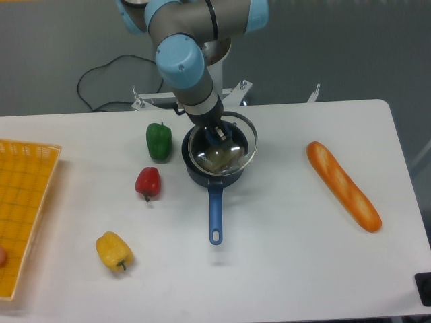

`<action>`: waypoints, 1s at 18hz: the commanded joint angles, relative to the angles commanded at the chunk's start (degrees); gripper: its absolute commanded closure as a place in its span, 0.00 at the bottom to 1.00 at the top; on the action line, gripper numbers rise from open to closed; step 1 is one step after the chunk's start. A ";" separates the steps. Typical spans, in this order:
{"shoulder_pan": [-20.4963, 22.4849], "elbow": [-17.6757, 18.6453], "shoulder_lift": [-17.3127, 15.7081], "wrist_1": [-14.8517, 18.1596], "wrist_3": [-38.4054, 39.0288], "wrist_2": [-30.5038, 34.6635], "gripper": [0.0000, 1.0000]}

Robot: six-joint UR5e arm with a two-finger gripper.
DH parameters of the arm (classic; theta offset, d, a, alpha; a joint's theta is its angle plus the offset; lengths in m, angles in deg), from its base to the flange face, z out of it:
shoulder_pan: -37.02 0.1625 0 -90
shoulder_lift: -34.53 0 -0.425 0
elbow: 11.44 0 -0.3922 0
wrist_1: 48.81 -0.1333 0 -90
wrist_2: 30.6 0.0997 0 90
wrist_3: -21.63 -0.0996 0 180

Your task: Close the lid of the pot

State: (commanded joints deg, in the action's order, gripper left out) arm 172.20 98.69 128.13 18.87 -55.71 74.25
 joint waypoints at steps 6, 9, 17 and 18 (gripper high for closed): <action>-0.09 -2.89 -0.44 1.05 -0.70 -0.35 0.63; -0.17 -4.13 -0.70 3.07 -0.70 -0.70 0.63; -2.37 -2.72 -1.14 3.43 -0.09 -0.53 0.63; -2.37 -2.72 -0.97 3.43 -0.09 -0.53 0.63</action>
State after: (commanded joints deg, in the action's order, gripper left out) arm 169.83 95.97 127.16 22.29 -55.80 73.72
